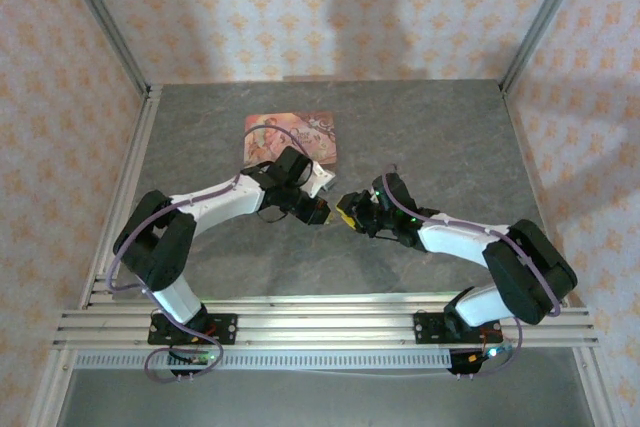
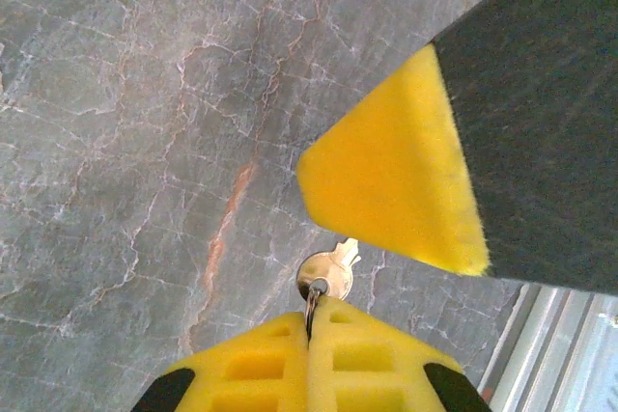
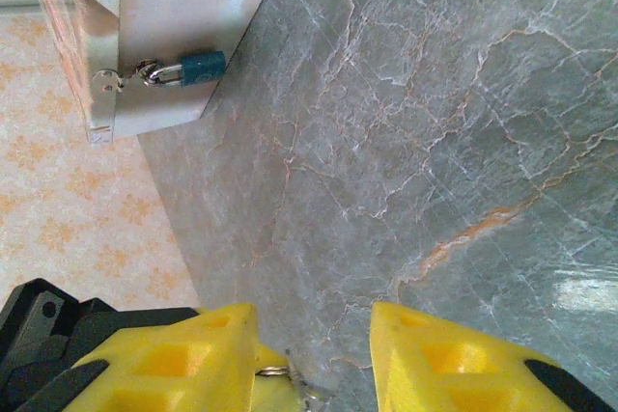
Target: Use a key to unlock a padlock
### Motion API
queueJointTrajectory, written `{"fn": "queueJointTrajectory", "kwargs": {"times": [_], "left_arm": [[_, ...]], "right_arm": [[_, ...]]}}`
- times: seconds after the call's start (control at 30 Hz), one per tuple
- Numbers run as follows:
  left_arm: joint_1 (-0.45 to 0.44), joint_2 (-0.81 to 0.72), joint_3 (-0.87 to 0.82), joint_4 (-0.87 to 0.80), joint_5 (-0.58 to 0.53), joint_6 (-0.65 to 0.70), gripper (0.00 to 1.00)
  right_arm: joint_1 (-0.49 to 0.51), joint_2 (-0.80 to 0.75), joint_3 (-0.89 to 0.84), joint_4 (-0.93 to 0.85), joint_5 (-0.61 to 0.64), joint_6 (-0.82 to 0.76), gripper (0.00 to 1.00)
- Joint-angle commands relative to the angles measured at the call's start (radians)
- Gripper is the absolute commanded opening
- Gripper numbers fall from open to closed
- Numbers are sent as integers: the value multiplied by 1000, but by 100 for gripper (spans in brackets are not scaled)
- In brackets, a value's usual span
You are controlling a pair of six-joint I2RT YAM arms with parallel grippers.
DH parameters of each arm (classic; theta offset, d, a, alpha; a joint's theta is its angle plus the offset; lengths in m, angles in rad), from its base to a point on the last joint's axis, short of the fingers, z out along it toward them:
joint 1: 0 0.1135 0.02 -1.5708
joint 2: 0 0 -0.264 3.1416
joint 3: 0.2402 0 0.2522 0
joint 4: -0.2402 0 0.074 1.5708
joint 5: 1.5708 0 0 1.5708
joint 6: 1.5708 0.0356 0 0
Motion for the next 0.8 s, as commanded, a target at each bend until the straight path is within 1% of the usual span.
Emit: {"fn": "queueJointTrajectory", "kwargs": {"times": [0.0,0.17,0.23,0.3,0.4,0.53,0.63,0.67,0.7,0.73,0.77], "left_arm": [[8,-37,12,-11,27,-26,0],[8,-46,9,-13,30,-29,0],[8,-50,6,-16,29,-28,0],[8,-54,2,-14,26,-29,0],[8,-60,-1,-11,22,-36,0],[9,-71,-10,-3,12,-41,0],[13,-101,-25,6,2,-49,0],[18,-120,-36,18,-3,-58,5],[23,-140,-47,29,-3,-63,12],[32,-167,-61,40,-9,-67,28],[41,-194,-75,47,-20,-75,38]], "right_arm": [[8,-19,22,14,-2,-10,34],[16,-16,25,23,-4,-8,32],[19,-15,27,28,-3,-6,28],[22,-14,30,36,-8,-5,19],[26,-10,32,50,-16,-4,1],[26,-14,35,54,-26,-35,0],[26,-29,71,0,-39,-127,0],[27,-38,99,-48,-43,-179,0],[27,-43,130,-96,-46,-232,0],[27,-49,171,-161,-48,-299,0],[26,-52,215,-229,-46,-370,0]]}}
